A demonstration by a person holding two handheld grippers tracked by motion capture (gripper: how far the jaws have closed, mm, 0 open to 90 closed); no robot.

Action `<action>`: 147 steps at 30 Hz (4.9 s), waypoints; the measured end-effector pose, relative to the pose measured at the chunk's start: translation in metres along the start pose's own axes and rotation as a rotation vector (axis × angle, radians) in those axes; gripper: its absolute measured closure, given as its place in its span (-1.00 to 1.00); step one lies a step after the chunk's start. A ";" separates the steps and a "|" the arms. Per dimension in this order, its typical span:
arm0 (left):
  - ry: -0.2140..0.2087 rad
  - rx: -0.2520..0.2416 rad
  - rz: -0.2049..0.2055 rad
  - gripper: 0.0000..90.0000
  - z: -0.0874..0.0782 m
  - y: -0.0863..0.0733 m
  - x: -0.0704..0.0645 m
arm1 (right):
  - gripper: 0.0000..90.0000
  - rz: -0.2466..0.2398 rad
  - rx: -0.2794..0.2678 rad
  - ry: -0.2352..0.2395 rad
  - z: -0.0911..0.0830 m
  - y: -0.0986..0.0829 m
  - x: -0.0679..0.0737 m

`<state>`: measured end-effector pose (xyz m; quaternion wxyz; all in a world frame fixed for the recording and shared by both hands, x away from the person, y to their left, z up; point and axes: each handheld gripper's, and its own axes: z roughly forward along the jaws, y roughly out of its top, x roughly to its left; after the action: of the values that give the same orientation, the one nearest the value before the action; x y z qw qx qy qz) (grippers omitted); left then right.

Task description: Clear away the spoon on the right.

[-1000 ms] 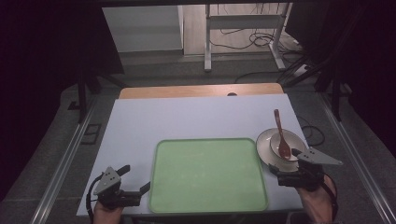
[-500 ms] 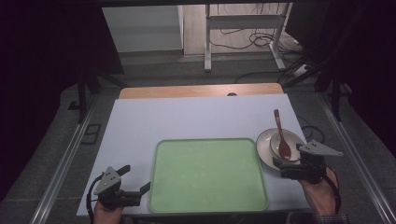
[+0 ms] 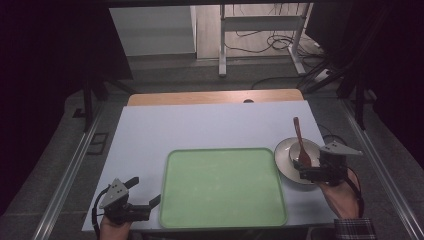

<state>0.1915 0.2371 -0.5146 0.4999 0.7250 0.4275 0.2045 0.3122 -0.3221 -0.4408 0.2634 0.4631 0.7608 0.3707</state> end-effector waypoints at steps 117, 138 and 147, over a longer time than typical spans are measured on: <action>0.030 -0.028 -0.008 -1.00 -0.003 0.000 0.002 | 0.84 -0.019 0.294 0.057 -0.005 0.091 -0.001; 0.029 -0.030 -0.003 -1.00 -0.003 0.000 0.001 | 0.84 -0.037 0.415 0.170 -0.003 0.085 0.043; 0.029 -0.030 -0.003 -1.00 -0.003 0.000 0.001 | 0.84 -0.046 0.466 0.206 0.007 0.076 0.059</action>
<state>0.1897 0.2399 -0.5134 0.5048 0.7136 0.4328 0.2205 0.3305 -0.2445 -0.3864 0.0789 0.4536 0.8589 0.2244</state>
